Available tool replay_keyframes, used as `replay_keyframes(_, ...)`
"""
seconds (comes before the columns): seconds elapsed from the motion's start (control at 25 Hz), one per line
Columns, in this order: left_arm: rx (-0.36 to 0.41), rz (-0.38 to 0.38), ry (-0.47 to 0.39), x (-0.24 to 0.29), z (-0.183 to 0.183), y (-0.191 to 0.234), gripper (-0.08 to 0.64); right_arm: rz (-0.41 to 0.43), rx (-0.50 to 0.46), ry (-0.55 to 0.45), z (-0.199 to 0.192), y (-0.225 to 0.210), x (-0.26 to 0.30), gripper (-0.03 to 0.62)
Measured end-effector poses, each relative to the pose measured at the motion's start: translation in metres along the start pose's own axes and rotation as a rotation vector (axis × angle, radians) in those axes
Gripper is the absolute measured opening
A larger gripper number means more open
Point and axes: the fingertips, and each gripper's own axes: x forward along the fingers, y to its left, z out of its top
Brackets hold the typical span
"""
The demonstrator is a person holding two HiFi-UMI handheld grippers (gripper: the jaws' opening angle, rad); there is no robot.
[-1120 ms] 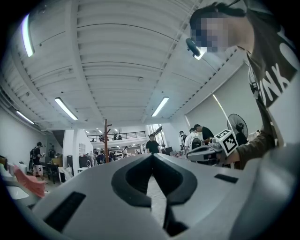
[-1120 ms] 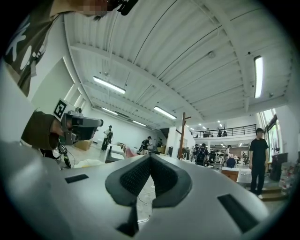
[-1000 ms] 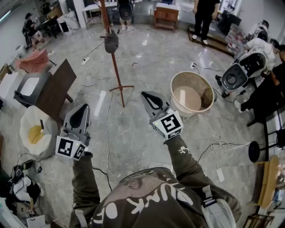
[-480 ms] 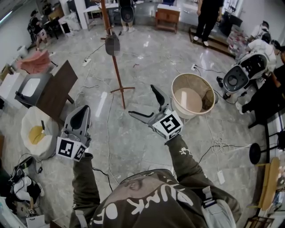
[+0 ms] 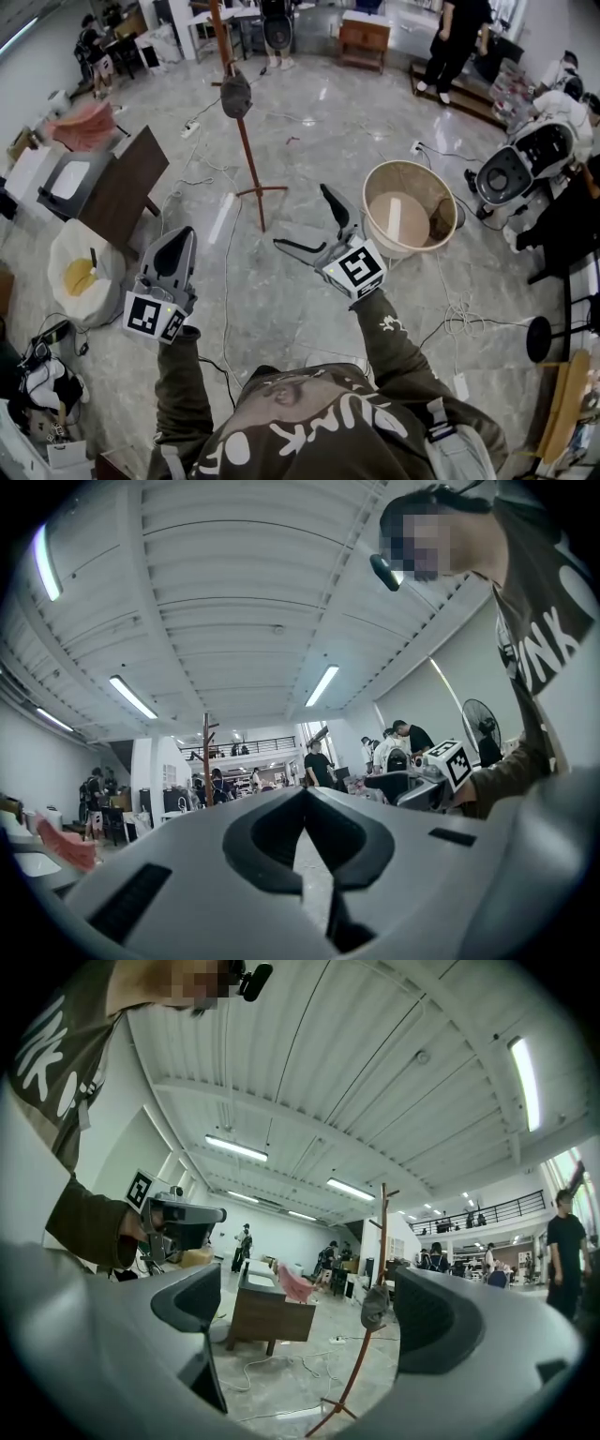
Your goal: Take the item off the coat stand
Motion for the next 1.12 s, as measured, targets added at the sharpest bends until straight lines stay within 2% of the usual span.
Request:
replay_keyframes(0.2,-0.006,0.002,0.02,0.015,-0.004,-0.018,0.003,0.006,0.005,0.002,-0.007,-0.02,-0.012,0.561)
replay_keyframes(0.48,-0.002,0.006,0.035,0.036,-0.015,-0.01,0.003,-0.002,0.022,-0.003,-0.019,-0.044,-0.003,0.561)
replay_keyframes(0.8,-0.033,-0.017,0.017,0.08,-0.048,0.036,0.003,-0.023,0.008,0.037,-0.046,-0.078,0.042,0.561)
replay_keyframes(1.12,-0.088,-0.061,0.012,0.132,-0.093,0.118,0.003,-0.057,-0.003,0.094,-0.072,-0.121,0.128,0.561)
